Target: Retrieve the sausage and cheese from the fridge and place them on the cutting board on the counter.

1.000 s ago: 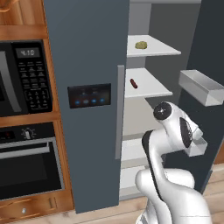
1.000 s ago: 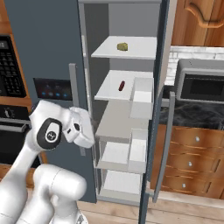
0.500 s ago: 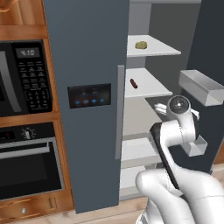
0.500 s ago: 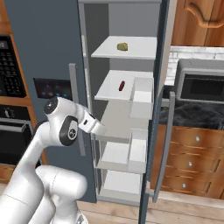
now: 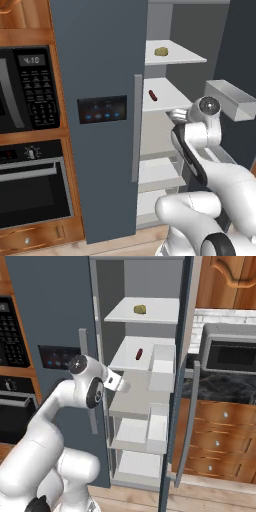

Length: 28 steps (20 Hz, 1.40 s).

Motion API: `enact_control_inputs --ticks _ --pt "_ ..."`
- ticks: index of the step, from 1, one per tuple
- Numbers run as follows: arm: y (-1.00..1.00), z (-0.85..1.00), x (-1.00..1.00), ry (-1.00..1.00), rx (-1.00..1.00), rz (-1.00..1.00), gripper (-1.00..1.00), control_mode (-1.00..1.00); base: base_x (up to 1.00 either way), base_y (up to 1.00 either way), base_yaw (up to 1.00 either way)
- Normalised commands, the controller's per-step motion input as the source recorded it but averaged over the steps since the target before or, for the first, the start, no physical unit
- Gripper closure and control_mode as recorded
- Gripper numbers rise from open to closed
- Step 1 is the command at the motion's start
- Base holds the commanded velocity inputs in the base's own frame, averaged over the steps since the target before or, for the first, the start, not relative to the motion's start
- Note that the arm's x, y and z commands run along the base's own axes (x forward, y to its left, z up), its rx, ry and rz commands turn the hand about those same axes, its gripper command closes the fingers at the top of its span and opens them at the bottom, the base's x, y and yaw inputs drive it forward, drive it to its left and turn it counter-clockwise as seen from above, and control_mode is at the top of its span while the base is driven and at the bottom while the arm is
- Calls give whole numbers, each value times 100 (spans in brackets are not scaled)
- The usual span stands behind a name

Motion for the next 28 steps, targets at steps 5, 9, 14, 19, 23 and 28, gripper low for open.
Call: enact_control_inputs --ticks 5,9,14,19,23,28 --pt "3 7 50 -12 0 12 -100 -100 0 0 0" --pt "3 22 50 -2 -7 3 -100 -100 0 0 0" --pt "0 20 54 -3 1 17 -100 -100 0 0 0" --pt "0 6 60 -1 5 23 -100 -100 0 0 0" --pt "-4 1 63 2 -1 1 -100 -100 0 0 0" --pt "3 4 47 1 -9 0 -100 -100 0 0 0"
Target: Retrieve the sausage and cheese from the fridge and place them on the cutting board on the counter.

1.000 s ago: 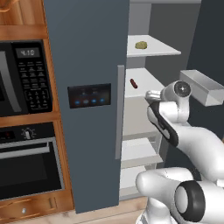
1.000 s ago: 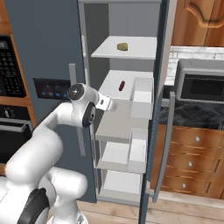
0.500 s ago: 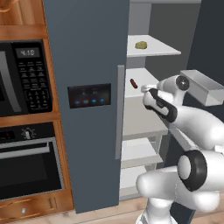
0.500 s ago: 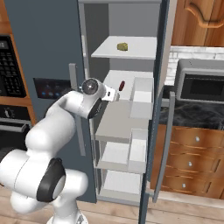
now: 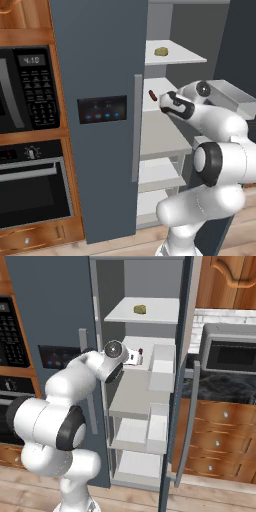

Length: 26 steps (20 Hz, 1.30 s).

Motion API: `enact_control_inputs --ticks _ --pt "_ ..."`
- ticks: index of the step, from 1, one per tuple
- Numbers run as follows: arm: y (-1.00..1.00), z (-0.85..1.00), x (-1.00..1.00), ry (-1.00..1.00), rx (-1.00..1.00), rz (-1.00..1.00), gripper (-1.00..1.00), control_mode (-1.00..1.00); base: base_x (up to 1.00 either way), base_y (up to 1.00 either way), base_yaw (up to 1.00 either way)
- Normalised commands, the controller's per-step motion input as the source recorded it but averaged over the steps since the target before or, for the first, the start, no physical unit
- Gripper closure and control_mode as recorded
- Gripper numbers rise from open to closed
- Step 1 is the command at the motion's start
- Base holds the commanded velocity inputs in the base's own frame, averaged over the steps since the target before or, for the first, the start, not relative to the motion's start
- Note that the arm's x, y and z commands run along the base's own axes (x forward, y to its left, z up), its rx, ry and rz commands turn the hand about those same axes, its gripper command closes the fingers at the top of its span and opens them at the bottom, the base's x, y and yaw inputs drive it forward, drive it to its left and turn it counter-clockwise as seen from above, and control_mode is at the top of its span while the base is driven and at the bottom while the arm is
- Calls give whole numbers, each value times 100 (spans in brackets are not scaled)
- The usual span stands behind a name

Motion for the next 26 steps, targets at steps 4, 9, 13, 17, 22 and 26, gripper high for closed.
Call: enact_control_inputs --ticks 4,9,13,17,22,26 --pt "0 2 45 3 -4 0 -100 -100 0 0 0" --pt "0 0 48 11 -4 0 -100 -100 0 0 0" --pt "0 -4 39 10 -3 0 -100 -100 0 0 0" --pt "0 -7 24 2 0 1 -100 -100 0 0 0" --pt "-8 -12 24 3 0 3 -100 -100 0 0 0" --pt "-11 -23 32 9 3 5 -100 -100 0 0 0"
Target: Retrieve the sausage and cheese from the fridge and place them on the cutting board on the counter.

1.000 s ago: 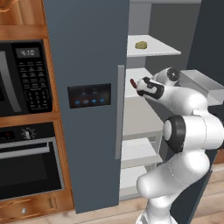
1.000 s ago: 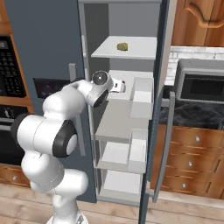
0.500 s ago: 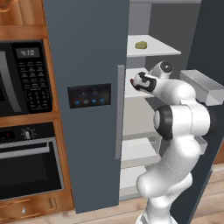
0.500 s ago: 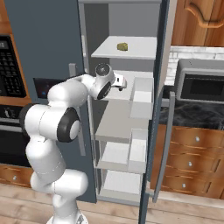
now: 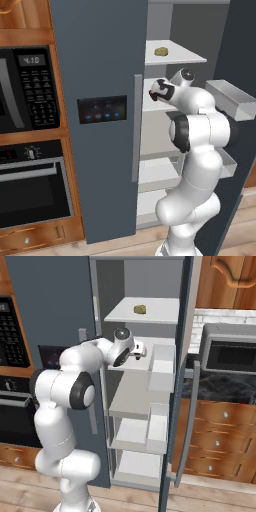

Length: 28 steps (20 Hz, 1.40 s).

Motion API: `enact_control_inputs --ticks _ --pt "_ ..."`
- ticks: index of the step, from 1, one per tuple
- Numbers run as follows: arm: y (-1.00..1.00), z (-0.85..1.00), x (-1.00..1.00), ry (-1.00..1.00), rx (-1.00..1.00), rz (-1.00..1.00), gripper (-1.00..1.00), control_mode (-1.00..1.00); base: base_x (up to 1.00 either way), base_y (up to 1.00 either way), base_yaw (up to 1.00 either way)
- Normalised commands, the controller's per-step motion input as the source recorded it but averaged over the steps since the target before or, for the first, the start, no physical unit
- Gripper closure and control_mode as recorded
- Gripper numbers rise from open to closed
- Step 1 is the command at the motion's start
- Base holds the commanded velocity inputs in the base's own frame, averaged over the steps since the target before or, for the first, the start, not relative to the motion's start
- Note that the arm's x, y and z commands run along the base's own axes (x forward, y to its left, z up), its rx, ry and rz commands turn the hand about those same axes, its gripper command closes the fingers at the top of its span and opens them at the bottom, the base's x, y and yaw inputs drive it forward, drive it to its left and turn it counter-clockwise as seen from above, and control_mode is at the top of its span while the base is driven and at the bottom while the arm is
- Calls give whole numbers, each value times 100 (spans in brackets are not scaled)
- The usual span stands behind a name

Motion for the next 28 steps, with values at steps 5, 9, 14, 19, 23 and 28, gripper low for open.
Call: enact_control_inputs --ticks 5,9,14,19,23,28 --pt "-9 -12 35 1 4 5 -100 -100 0 0 0" --pt "-12 -15 24 0 3 2 -100 -100 0 0 0" --pt "-2 -20 26 0 1 0 -100 -100 0 0 0" --pt "0 -24 14 0 3 0 -100 -100 0 0 0" --pt "2 -6 34 0 1 0 -100 -100 0 0 0" --pt "9 -3 35 0 0 0 -100 -100 0 0 0"
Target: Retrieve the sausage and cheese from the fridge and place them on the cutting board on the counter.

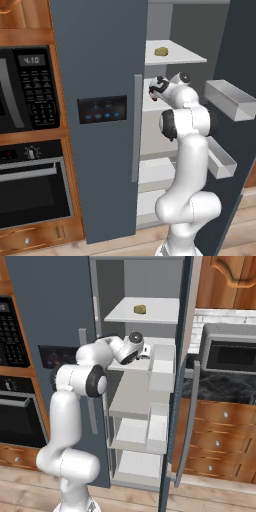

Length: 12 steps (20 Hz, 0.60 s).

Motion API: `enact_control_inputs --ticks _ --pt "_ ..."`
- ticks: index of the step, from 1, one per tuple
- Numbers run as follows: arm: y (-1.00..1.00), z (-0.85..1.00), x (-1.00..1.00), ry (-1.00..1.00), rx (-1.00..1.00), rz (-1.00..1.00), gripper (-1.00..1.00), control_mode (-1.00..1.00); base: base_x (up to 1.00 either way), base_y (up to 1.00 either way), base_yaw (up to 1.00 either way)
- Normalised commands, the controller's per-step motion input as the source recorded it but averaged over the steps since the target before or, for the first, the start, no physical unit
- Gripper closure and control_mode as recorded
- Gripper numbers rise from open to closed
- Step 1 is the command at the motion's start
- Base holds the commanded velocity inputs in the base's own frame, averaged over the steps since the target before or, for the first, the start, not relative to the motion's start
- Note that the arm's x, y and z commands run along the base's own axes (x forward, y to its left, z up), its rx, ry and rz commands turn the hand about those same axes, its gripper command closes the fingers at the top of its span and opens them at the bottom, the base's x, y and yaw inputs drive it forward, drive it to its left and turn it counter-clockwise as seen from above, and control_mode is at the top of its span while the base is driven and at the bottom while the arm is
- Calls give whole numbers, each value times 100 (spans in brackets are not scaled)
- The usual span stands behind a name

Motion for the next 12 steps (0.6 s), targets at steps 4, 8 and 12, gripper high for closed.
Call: enact_control_inputs --ticks 4,8,12 --pt "3 -6 42 0 0 0 -100 -100 0 0 0" --pt "0 -11 34 0 0 0 -100 -100 0 0 0" --pt "0 -10 33 1 0 0 -100 -100 0 0 0"
